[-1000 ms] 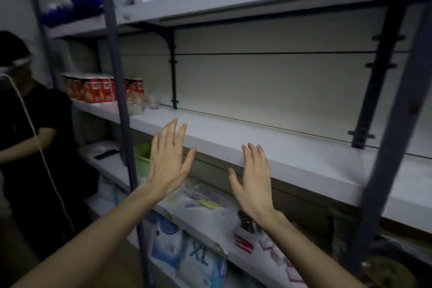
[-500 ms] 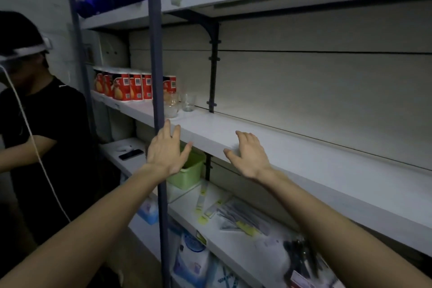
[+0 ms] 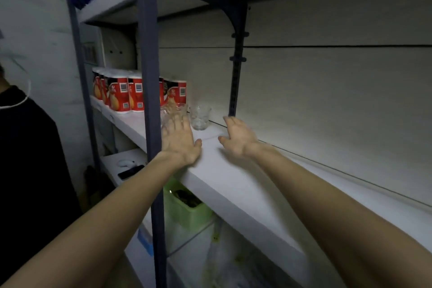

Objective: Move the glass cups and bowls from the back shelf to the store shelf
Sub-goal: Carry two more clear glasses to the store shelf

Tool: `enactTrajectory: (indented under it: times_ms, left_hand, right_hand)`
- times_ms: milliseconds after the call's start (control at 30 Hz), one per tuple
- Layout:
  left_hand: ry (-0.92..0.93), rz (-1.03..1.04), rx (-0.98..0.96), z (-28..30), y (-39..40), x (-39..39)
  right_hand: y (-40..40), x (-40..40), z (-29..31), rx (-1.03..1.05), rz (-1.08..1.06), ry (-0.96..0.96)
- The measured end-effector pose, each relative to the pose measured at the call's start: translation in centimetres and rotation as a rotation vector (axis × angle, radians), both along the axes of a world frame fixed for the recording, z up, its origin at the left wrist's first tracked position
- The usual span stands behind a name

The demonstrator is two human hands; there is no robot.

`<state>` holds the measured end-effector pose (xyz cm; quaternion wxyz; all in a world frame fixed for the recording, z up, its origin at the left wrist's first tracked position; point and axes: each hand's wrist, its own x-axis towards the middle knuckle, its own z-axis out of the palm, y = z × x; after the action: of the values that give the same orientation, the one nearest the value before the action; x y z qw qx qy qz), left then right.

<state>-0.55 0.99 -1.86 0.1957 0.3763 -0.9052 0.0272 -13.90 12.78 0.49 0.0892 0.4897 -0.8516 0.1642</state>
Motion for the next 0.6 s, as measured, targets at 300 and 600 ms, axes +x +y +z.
enactTrajectory:
  times_ms: [300, 600]
  left_hand:
    - [0.115, 0.102, 0.267, 0.4, -5.7, -3.5]
    - [-0.017, 0.107, 0.076, 0.2, -6.9, -4.1]
  right_hand:
    - [-11.5, -4.6, 1.0, 0.033, 0.056, 0.04]
    - [-14.8, -7.0, 0.3, -0.001, 0.015, 0.052]
